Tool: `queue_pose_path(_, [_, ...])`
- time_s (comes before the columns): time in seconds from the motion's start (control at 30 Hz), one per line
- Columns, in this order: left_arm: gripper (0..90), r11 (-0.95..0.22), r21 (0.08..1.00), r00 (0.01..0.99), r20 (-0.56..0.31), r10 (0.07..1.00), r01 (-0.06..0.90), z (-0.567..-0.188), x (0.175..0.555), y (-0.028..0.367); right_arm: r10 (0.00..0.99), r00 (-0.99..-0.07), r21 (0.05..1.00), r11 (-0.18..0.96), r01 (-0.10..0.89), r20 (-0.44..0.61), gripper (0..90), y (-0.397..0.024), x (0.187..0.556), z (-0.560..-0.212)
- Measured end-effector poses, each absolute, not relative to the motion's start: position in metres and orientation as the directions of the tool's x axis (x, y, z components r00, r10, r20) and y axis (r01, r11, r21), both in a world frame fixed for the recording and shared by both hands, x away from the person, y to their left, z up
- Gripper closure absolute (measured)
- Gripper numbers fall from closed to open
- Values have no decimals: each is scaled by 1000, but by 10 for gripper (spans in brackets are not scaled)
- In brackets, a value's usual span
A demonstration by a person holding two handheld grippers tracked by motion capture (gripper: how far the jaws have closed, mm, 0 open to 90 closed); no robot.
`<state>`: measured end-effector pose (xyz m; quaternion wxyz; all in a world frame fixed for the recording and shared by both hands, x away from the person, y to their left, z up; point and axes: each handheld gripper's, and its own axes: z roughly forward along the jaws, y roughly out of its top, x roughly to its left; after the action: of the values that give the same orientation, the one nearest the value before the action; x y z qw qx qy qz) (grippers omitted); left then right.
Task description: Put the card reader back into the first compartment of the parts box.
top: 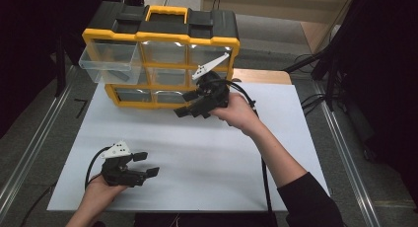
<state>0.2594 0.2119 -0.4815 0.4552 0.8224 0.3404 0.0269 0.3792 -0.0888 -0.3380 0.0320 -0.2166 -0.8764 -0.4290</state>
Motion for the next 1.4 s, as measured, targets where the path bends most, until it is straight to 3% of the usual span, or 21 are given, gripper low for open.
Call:
queue_pose_path(0.73, [240, -363, 766, 773, -261, 579, 530, -482, 259, 209, 358, -894, 706, 558, 436, 269, 263, -121, 346, -394])
queue_pose_path(1.4, [240, -373, 763, 778, -258, 573, 528, -483, 259, 208, 451, -843, 696, 503, 512, 295, 257, -156, 314, -444])
